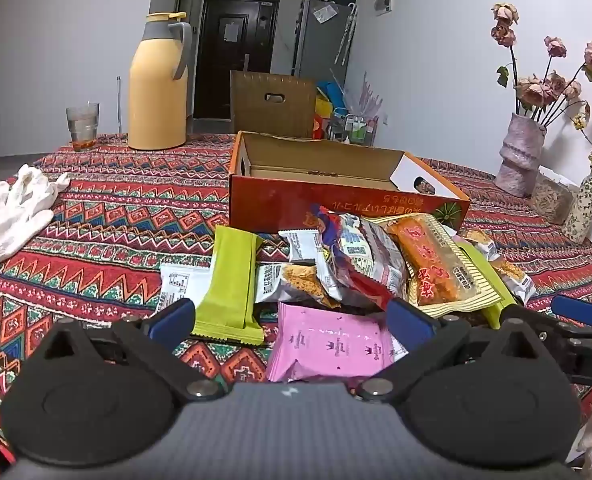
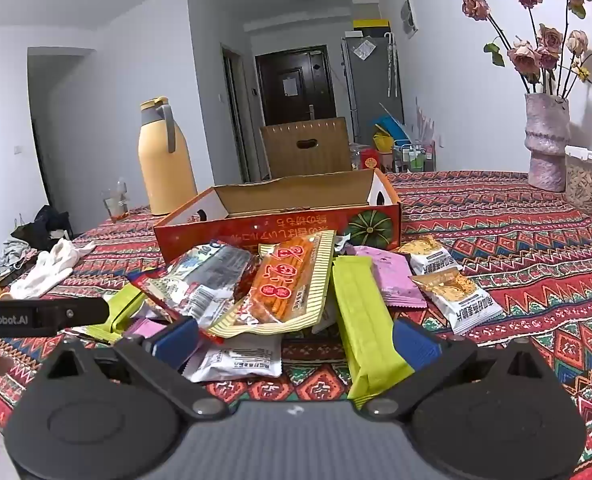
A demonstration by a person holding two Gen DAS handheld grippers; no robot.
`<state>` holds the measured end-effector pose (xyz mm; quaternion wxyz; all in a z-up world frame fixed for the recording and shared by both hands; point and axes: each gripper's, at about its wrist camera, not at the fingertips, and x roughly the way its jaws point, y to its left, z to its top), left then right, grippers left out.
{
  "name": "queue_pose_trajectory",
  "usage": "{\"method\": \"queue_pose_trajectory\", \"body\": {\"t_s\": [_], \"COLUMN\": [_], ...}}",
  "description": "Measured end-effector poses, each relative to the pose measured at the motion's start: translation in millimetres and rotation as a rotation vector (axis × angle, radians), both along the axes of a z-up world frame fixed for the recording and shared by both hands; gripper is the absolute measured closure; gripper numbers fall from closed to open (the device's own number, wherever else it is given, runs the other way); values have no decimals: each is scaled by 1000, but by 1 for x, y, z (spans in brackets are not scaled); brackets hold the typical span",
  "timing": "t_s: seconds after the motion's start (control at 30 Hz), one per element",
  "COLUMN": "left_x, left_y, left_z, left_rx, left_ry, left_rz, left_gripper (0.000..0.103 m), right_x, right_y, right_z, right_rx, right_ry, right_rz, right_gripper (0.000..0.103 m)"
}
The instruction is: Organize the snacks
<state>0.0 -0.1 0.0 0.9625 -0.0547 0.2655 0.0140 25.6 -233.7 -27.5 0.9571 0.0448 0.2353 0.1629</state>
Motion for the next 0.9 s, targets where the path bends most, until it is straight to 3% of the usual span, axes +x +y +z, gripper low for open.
{"method": "queue_pose_trajectory", "body": {"t_s": [0.1,0.9], "left_x": [2,-1], "left_y": [1,2], "left_z": [0,-3], "left_rx": [-27,-4], "left_ry": [28,9], "left_rz": [0,17], "left_gripper": [0,0], "right_x": [0,4], "right_y": [1,-1], "right_z": [0,-3], "right_rx": [-1,-10], "right_ry": [-3,3], "right_rz": [-1,-9], "right_gripper": [0,0]}}
